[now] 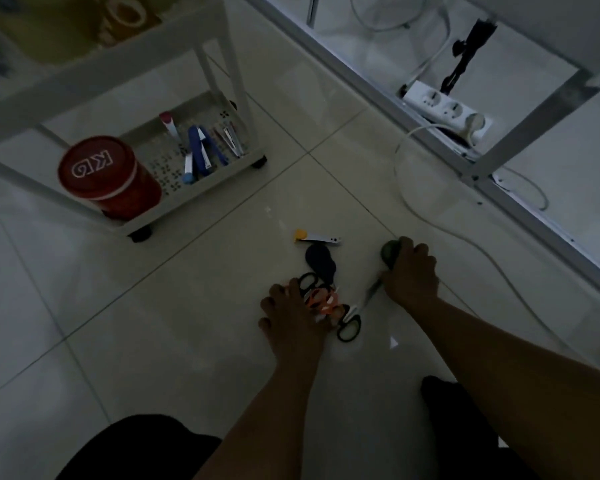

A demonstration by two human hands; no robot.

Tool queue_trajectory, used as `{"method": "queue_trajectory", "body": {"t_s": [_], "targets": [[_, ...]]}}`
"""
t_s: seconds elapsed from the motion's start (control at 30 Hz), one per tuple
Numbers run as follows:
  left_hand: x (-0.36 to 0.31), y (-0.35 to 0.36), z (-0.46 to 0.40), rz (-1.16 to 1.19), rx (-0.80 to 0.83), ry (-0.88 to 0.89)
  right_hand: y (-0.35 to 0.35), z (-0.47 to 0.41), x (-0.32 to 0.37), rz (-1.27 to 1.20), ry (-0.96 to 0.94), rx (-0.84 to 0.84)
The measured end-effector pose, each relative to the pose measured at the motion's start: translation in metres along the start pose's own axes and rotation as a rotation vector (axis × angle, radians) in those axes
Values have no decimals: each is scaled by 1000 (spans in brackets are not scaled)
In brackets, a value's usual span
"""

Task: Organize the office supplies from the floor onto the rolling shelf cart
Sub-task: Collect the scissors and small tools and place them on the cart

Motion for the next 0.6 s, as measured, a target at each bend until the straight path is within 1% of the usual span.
{"method": "queue_trajectory", "body": {"t_s": [0.07,0.23,0.3,0.43,0.53,0.6], "targets": [[-1,-3,-6,43,-8,1,3,-6,12,-12,-60,-19],[-1,-10,-11,83,-23,19,21,-13,44,-24,-223,52],[1,-11,-12,80,-25,15,26,-12,57,-15,-234,90],[0,-14,-8,32,24,3,32,-16,88,-1,-248,138],[-2,-15,-7,7,11,-25,41,-19,103,85,-252,247],[-2,-13,-9,29,14,-23,47,-20,109,139,-253,272]]}}
Point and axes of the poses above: each hand's wrist, its own z-axis away from the middle knuckle, its own y-axis out of the palm, x = y × z, the point moved 4 cm from there along -z, towards the middle knuckle, and after that the axes turned 11 degrees about -y, right-handed, at the moved point
